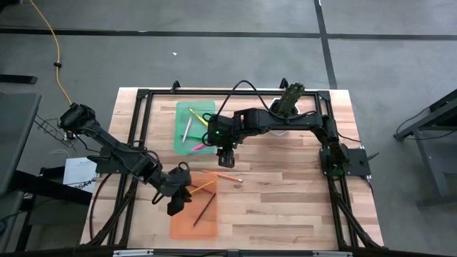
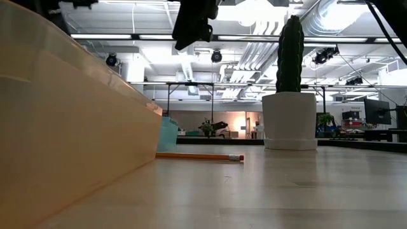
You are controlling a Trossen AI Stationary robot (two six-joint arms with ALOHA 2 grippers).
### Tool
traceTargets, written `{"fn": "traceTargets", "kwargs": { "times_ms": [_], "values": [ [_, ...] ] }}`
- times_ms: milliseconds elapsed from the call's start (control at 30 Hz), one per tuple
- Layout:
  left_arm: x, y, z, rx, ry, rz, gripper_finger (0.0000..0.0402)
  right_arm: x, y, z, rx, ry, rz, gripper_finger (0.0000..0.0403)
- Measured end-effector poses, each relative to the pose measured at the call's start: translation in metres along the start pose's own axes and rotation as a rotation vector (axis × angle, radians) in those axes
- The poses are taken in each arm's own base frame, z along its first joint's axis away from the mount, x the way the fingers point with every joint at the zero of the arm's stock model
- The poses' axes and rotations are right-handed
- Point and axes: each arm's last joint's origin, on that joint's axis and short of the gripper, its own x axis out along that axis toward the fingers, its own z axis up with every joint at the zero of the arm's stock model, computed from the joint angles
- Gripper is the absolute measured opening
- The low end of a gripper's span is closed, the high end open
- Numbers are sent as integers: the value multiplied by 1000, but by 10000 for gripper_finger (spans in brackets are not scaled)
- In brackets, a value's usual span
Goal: Sort pens & pencils
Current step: Put the orange pencil into the orange bin
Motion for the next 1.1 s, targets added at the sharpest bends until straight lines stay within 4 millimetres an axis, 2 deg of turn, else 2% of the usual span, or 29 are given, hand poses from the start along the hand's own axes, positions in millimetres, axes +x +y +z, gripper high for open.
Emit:
{"fn": "traceTargets", "kwargs": {
  "times_ms": [233,500,867,1100],
  "values": [
    [-17,-8,11,64,-162,-70,76,1,-3,-1,3,7,0,156],
    [-64,-7,20,112,-404,-90,74,23,-18,-15,74,73,42,156],
    [-128,4,21,217,-666,-119,74,64,9,-41,132,154,124,156],
    [-145,14,14,237,-679,-111,74,90,30,-64,203,222,178,156]
  ]
}}
